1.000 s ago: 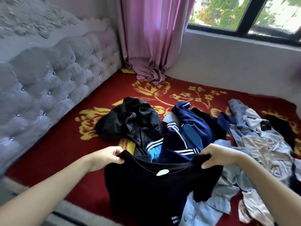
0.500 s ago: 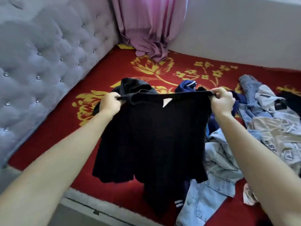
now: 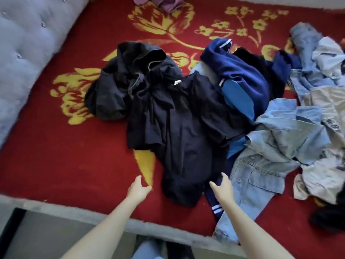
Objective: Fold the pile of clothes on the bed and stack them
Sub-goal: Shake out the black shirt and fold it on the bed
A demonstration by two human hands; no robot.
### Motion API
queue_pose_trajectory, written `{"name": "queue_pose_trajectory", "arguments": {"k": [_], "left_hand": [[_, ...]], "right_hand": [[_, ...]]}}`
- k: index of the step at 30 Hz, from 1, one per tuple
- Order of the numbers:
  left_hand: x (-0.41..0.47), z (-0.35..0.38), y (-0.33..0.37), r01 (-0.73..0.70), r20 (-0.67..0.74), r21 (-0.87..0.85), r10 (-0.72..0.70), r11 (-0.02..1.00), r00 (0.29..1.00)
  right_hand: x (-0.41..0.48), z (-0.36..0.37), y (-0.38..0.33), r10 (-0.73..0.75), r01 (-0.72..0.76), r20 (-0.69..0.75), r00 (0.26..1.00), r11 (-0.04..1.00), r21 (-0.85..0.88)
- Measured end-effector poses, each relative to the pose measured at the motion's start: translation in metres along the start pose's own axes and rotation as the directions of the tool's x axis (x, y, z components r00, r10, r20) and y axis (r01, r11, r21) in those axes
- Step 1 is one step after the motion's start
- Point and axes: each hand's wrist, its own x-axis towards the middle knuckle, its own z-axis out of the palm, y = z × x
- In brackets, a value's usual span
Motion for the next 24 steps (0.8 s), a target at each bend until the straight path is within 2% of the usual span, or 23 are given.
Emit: {"name": "queue_pose_trajectory", "arguments": {"k": [3,6,8,10,12,14,17,20,23,24], "left_hand": [[0.013,0.02,-0.013,-0.016,0.086,-0.095,0.025,0.995,0.996],[0.025,0.036,-0.008,-0.144,0.2,-0.167,0.176,0.975,0.964],[0.033,0.046,-0.001,-0.262,0.265,-0.033,0.262,0.964,0.928],[0.035,0.053,0.01,-0.342,0.306,0.139,0.288,0.929,0.907],[0.033,0.057,0.02,-0.362,0.315,0.29,0.268,0.886,0.91],[0.031,0.058,0.019,-0.425,0.309,0.359,0.324,0.831,0.894],[0.018,0.046,0.02,-0.556,0.309,0.337,0.468,0.76,0.828],[-0.004,0.026,0.024,-0.589,0.325,0.229,0.509,0.775,0.797],[-0.027,0.0,0.017,-0.571,0.259,0.068,0.538,0.818,0.802],[-0.034,-0.008,0.012,-0.555,0.235,0.028,0.534,0.831,0.812]], "right_hand": [[0.008,0.022,0.004,0.057,-0.053,-0.021,0.998,0.987,0.154],[0.016,0.032,-0.003,0.104,-0.098,0.002,0.995,0.931,0.351],[0.017,0.033,-0.008,0.134,-0.154,0.077,0.988,0.867,0.473],[0.018,0.031,-0.01,0.157,-0.218,0.156,0.975,0.816,0.536],[0.016,0.028,-0.009,0.157,-0.222,0.173,0.972,0.852,0.474],[0.012,0.023,-0.009,0.115,-0.167,0.151,0.982,0.902,0.398],[0.002,0.008,-0.006,-0.002,-0.045,0.11,0.994,0.908,0.416],[-0.013,-0.018,-0.003,-0.106,0.095,0.001,0.994,0.891,0.444],[-0.028,-0.053,0.001,-0.113,0.149,-0.097,0.989,0.798,0.584],[-0.031,-0.064,0.003,-0.112,0.163,-0.124,0.986,0.805,0.57]]}}
